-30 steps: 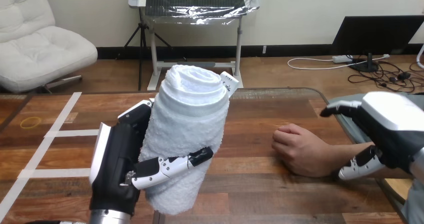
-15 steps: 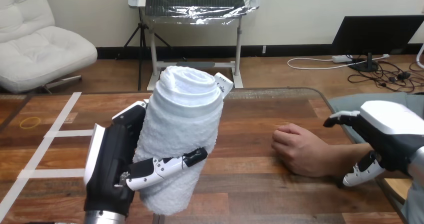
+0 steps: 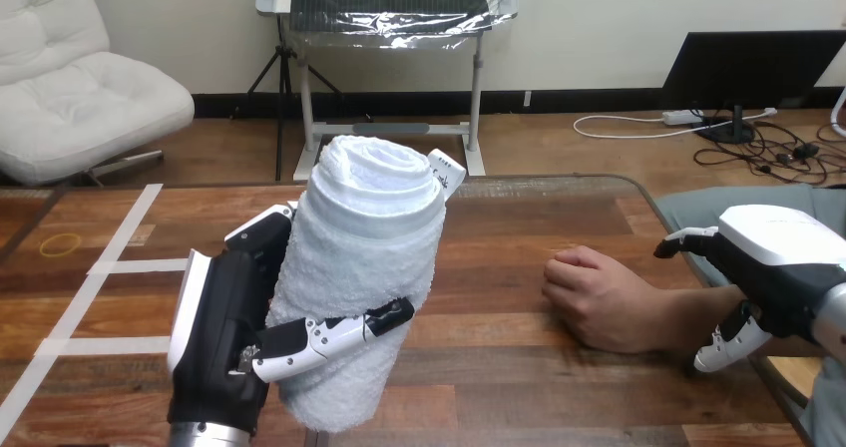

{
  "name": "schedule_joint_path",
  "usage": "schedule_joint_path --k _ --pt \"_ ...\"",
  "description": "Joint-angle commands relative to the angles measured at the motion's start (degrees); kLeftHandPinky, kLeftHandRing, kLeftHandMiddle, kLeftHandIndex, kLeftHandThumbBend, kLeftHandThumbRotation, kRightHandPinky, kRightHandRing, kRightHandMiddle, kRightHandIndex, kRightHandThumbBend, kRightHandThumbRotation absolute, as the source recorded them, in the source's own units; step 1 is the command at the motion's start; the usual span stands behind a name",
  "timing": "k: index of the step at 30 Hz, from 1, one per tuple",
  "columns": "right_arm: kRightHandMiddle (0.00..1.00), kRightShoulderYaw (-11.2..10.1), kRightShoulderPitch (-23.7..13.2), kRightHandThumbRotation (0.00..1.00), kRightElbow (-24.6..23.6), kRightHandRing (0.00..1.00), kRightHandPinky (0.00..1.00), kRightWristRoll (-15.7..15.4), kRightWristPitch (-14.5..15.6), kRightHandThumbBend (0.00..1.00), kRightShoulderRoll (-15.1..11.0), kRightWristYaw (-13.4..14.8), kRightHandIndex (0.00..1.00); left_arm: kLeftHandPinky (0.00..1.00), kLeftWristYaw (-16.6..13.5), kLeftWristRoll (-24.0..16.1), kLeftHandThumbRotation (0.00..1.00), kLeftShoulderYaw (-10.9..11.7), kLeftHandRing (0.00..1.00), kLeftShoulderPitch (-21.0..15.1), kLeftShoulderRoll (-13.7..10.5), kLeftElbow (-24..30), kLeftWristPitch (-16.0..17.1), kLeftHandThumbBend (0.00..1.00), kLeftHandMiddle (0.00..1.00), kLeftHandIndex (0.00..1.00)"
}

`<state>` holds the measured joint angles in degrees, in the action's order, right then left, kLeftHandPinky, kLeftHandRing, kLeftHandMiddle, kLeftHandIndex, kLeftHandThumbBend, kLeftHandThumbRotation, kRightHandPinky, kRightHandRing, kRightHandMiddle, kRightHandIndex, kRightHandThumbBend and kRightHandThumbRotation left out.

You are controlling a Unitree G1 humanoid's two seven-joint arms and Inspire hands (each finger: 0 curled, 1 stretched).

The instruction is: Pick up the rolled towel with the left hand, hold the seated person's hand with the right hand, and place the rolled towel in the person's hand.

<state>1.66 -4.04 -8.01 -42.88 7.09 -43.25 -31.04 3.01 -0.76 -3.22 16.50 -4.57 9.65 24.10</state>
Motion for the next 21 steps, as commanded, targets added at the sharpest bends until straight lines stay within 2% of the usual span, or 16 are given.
schedule_joint_path --k 1,21 --pt "0.91 1.43 -5.58 0.05 2.18 0.92 0.88 -0.96 -0.15 0.76 -1.87 -0.07 0.87 0.42 -0.21 -0.38 0.00 0.89 0.42 -1.85 0.01 2.02 0.98 0.59 0.45 0.53" --pt "0.93 5.95 -10.25 0.13 10.28 0.94 0.91 -4.82 1.01 0.71 -1.48 0.31 0.89 0.46 -0.17 -0.92 0.00 1.55 0.45 -1.90 -0.18 1.90 1.94 0.60 0.46 0.53"
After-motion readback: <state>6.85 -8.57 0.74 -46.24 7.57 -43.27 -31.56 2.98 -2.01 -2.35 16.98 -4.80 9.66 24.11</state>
